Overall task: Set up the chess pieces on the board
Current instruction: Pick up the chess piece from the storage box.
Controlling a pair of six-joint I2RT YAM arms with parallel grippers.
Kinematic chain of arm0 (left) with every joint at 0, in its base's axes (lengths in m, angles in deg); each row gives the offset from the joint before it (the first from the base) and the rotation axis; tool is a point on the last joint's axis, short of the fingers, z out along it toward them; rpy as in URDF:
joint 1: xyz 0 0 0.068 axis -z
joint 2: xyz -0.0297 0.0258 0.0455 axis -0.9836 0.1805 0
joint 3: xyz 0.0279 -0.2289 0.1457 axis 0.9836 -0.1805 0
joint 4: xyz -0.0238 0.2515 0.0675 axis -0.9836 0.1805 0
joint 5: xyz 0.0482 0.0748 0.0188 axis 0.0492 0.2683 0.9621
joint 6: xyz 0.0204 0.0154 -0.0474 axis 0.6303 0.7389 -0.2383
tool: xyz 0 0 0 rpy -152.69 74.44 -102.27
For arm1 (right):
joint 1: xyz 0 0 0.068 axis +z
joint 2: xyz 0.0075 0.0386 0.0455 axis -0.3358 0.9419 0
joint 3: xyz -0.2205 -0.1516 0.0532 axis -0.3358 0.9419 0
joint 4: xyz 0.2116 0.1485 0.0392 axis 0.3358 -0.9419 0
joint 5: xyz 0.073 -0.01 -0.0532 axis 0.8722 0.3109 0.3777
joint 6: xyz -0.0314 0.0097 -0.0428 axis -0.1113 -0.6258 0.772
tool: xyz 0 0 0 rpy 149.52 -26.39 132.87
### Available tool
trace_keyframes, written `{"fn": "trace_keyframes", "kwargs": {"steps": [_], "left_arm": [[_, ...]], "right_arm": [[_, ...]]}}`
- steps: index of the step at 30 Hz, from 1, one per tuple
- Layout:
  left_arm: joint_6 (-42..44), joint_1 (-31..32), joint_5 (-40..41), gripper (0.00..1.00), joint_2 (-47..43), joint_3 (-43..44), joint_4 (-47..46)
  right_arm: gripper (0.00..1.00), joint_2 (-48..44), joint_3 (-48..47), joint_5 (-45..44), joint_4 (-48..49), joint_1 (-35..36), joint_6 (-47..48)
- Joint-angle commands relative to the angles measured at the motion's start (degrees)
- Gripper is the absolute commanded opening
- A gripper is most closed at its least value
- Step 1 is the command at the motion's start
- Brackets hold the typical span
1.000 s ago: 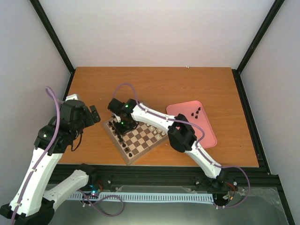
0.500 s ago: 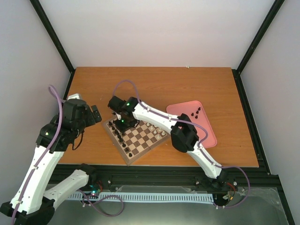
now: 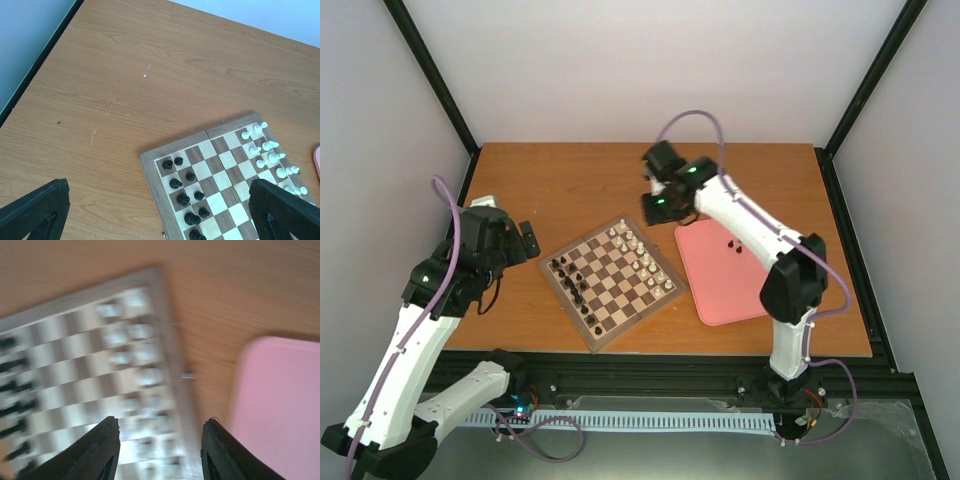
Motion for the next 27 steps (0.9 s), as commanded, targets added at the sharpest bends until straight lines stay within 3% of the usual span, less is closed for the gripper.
{"fn": "trace_keyframes", "kwargs": {"steps": [1,6,11,27], "left_arm": [[1.70,0.28,0.70,1.00,0.70,1.20,-1.69],[1.81,0.28,0.22,1.00,1.52,0.91,-2.63],[2.21,0.29,-0.02,1.00,2.81,0.82,-2.92],[2.17,0.33,-0.24,1.00,4.91,0.54,-3.99]], "right_arm": [[0.46,-2.43,9.64,-2.74,0.38,-11.32,1.29],[0.46,-3.34,18.27,-2.81,3.63,-20.73,2.88],[0.45,-1.25,21.32,-2.21,5.92,-25.83,4.11],[0.43,4.06,24.93,-3.21,8.75,-28.82,6.00]]}}
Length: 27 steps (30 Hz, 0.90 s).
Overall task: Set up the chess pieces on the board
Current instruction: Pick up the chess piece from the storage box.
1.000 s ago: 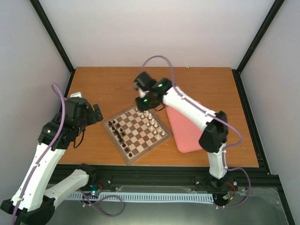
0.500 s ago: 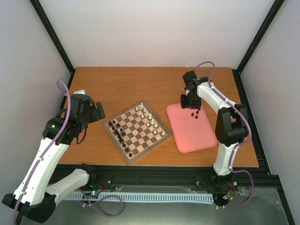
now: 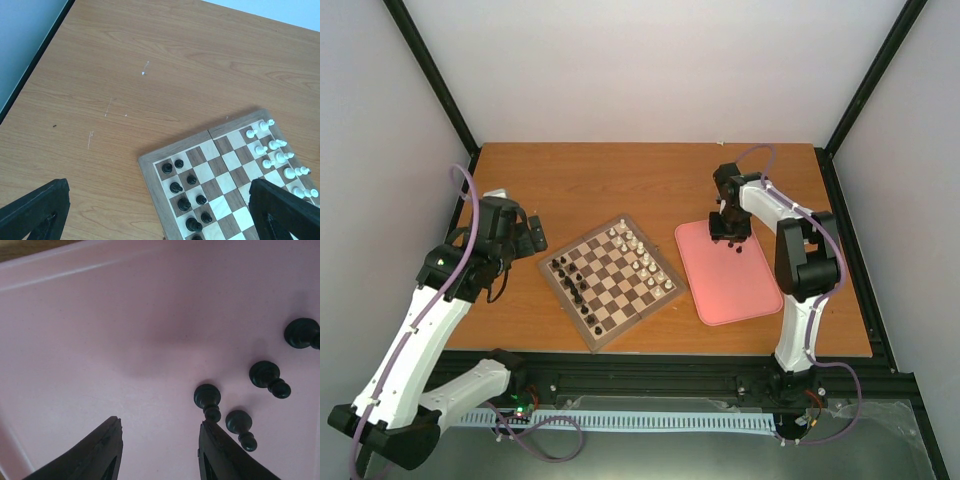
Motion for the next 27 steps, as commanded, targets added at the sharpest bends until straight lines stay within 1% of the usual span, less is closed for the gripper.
{"fn": "trace_keyframes", "kwargs": {"steps": [1,7,9,17,27], "left_arm": [[0.56,0.29,-0.34,1.00,0.14,0.47,-1.59],[0.33,0.28,-0.55,1.00,0.31,0.12,-1.93],[0.29,0.28,-0.60,1.00,0.48,-0.01,-2.01],[0.25,0.31,-1.06,1.00,1.42,-0.15,-2.82],[0.25,0.28,-0.98,1.00,2.01,-0.33,-3.01]], "right_arm": [[0.43,0.66,0.75,-1.78,1.91,-0.61,1.23],[0.43,-0.31,0.93,-3.35,2.11,-0.56,1.70],[0.43,-0.51,0.86,-3.52,2.11,-2.14,1.89],[0.42,0.84,1.47,-2.41,2.13,-3.86,2.60],[0.33,2.46,1.60,-0.55,2.89,-3.87,2.92]]}}
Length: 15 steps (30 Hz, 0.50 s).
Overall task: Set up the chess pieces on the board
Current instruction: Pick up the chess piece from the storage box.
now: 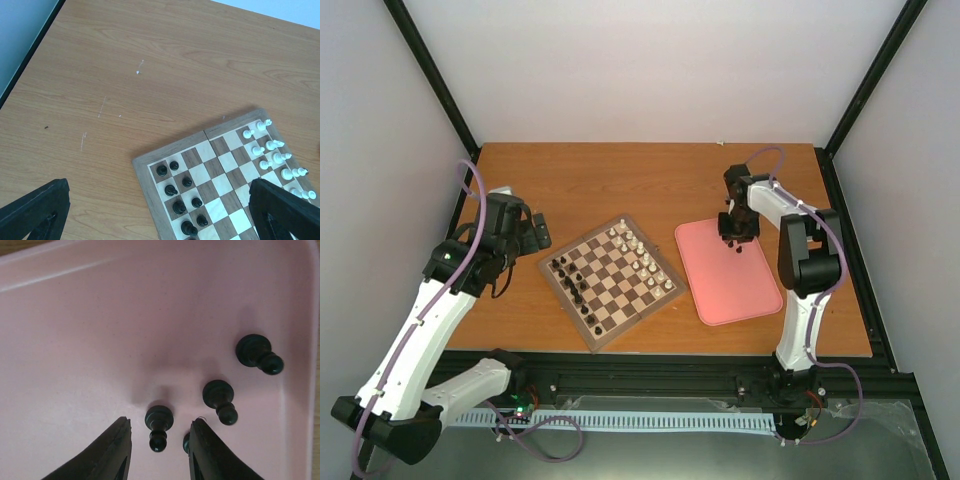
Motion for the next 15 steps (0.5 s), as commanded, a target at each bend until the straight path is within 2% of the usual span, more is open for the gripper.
{"fn": "trace_keyframes", "kwargs": {"steps": [1,15], "left_arm": [[0.29,0.28,-0.08,1.00,0.14,0.09,-1.00],[0.28,0.28,-0.10,1.00,0.22,-0.27,-1.27]], "right_arm": [[0.32,1.31,0.80,0.82,0.91,-0.15,0.51],[0.15,1.13,-0.54,0.71,0.03,-0.15,0.18]]}}
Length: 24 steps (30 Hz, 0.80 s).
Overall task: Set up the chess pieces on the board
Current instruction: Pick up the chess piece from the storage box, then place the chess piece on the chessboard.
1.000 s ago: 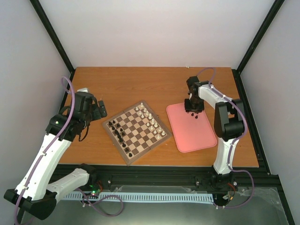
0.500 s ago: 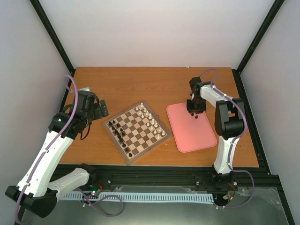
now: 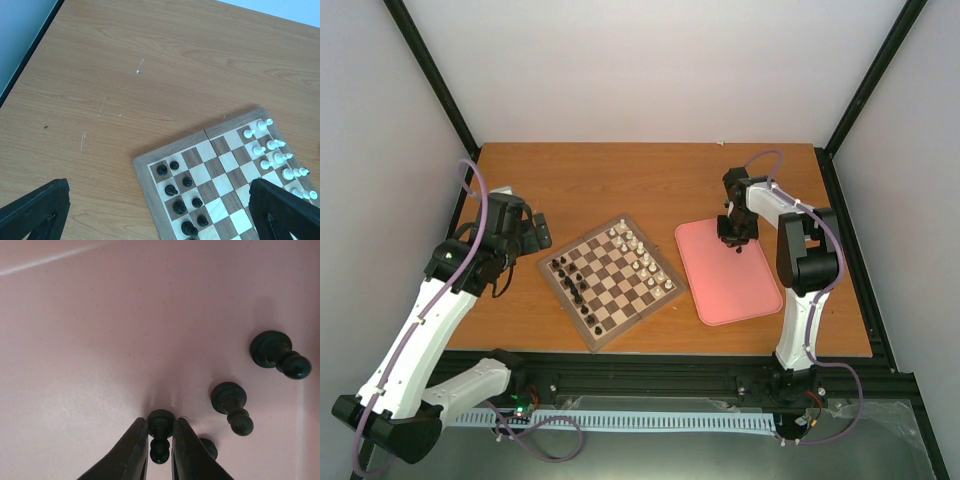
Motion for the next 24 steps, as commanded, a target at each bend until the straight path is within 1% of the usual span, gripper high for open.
{"fn": "trace_keyframes", "kwargs": {"steps": [1,4,10,14,18,21,24], "left_arm": [[0.29,0.28,-0.16,1.00,0.00,-0.09,-1.06],[0.29,0.28,-0.26,1.00,-0.27,-0.33,-1.28],[0.12,0.28,-0.84,1.00,-0.84,-0.61,-1.50],[-0.03,0.28,-1.14,1.00,-1.96,-1.30,-1.63],[0.02,0.28,-1.79,1.00,-3.04,-2.06,-1.58],[-0.10,0.28,-2.01,1.00,-4.14,-2.73,-1.40],[0.05,0.28,-2.49,1.00,-5.31,-3.03,-1.12]], "right_arm": [[0.14,-0.41,-1.33,-0.26,-0.65,-0.15,0.17],[0.08,-1.25,-1.59,-0.48,-1.25,-0.06,-0.01],[0.06,-5.09,-2.42,-3.89,-3.65,2.53,-0.24],[0.05,-8.66,-3.29,-6.48,-5.74,7.54,-1.76],[0.05,-11.30,-6.70,-6.70,-9.74,12.53,-3.76],[0.05,-12.08,-9.14,-5.40,-11.72,18.16,-6.05],[0.05,-10.90,-12.51,-3.57,-12.78,25.65,-9.10]]}}
